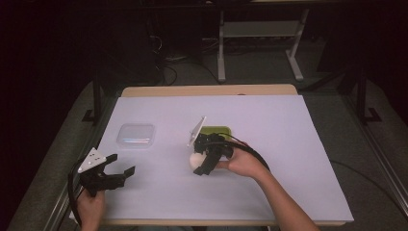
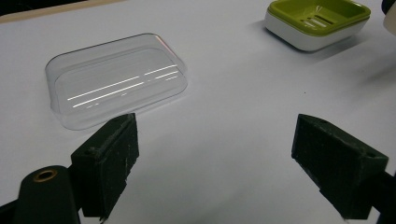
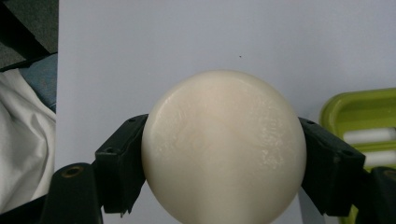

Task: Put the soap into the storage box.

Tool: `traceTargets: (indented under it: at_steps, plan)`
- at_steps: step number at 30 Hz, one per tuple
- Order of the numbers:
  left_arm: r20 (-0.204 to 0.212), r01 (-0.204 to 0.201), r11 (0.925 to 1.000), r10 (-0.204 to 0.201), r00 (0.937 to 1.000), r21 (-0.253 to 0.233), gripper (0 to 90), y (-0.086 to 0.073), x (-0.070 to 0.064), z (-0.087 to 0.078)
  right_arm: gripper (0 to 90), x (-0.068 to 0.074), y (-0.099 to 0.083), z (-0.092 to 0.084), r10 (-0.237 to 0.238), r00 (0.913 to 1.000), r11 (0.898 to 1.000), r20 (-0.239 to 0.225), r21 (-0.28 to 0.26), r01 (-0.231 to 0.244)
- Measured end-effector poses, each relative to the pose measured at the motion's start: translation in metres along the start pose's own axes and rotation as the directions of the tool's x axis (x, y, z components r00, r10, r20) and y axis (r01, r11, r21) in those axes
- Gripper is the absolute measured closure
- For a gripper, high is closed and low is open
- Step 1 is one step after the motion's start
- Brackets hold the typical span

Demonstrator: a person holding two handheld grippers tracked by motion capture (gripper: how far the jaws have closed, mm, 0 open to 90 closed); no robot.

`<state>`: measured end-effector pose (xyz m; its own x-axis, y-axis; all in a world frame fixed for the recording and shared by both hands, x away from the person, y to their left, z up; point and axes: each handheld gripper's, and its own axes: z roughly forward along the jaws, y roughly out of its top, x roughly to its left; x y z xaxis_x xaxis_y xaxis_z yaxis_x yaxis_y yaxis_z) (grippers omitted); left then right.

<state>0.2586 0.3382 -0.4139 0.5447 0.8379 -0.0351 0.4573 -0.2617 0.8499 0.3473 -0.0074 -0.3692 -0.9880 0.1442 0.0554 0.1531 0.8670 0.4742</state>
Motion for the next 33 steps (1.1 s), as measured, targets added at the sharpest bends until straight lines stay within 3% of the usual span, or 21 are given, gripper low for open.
traceTargets:
  at_steps: [13,33]
  plan:
    - [-0.002,0.002,1.0,-0.002,1.0,0.002,14.5,0.0,0.0,0.0,23.9,-0.015,0.002,-0.008,0.025,0.9996,1.0,0.013,-0.008,-0.025]
    - [-0.003,0.006,1.0,-0.006,1.0,0.002,14.5,0.0,0.002,0.0,23.9,-0.056,0.006,-0.017,0.089,0.9946,0.996,0.052,0.008,-0.09]
